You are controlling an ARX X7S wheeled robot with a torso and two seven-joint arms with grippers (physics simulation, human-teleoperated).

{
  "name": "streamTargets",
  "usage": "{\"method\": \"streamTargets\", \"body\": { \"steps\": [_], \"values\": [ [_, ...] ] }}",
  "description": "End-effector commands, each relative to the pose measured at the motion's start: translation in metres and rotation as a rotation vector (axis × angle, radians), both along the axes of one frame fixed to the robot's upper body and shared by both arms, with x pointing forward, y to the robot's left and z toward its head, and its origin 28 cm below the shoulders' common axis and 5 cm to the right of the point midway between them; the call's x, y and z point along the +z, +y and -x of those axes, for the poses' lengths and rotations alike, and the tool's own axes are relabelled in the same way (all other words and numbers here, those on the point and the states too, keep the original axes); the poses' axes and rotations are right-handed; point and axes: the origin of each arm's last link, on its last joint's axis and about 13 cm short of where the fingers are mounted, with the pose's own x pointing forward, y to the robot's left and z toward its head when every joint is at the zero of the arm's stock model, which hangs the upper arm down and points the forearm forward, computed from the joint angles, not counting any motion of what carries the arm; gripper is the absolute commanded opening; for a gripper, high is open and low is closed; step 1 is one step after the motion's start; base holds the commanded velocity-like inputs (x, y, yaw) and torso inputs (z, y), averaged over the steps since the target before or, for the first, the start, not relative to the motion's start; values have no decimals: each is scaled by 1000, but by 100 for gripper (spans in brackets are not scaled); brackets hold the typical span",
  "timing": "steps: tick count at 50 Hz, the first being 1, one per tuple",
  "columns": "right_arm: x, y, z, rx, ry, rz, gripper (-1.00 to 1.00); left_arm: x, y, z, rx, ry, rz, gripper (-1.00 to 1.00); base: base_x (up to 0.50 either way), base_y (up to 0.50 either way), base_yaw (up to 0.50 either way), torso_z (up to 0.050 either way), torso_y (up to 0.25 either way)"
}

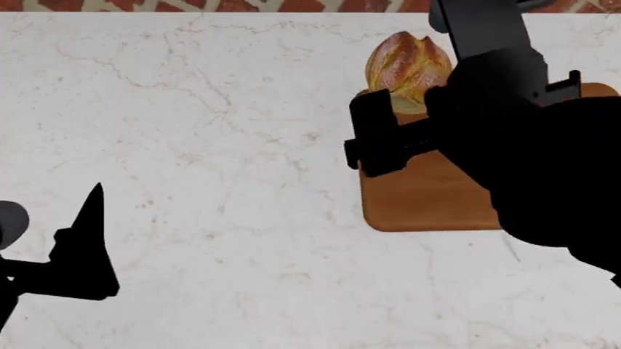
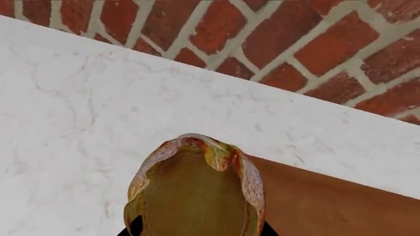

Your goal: Place the bread and cheese on the cutting board.

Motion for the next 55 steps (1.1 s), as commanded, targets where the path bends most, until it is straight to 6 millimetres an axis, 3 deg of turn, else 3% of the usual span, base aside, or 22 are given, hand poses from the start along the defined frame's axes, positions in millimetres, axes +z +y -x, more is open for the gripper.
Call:
{"method": "streamTargets", "body": {
  "steps": [1, 11, 21, 41, 42, 55],
  "values": [
    [-26, -11, -42, -98, 65, 7, -100, 1, 3, -1, 4, 2, 18, 100, 0, 0, 0, 0, 0],
    [-58, -14, -43, -119, 139, -2, -100, 0, 4, -1, 4, 2, 18, 100, 0, 0, 0, 0, 0],
    [-72, -10, -37, -99, 166, 15, -100, -2, 4, -1, 4, 7, 13, 100, 0, 0, 0, 0, 0],
    [-74, -15, -29, -105, 161, 50, -100, -1, 3, -2, 1, 8, 14, 100, 0, 0, 0, 0, -1],
    [-74, -15, -28, -106, 160, 50, 100, 0, 3, -2, 1, 9, 13, 100, 0, 0, 0, 0, 0],
    [-67, -13, -24, -83, 137, 50, 100, 1, 3, -2, 4, 7, 14, 100, 0, 0, 0, 0, 0]
  ]
}}
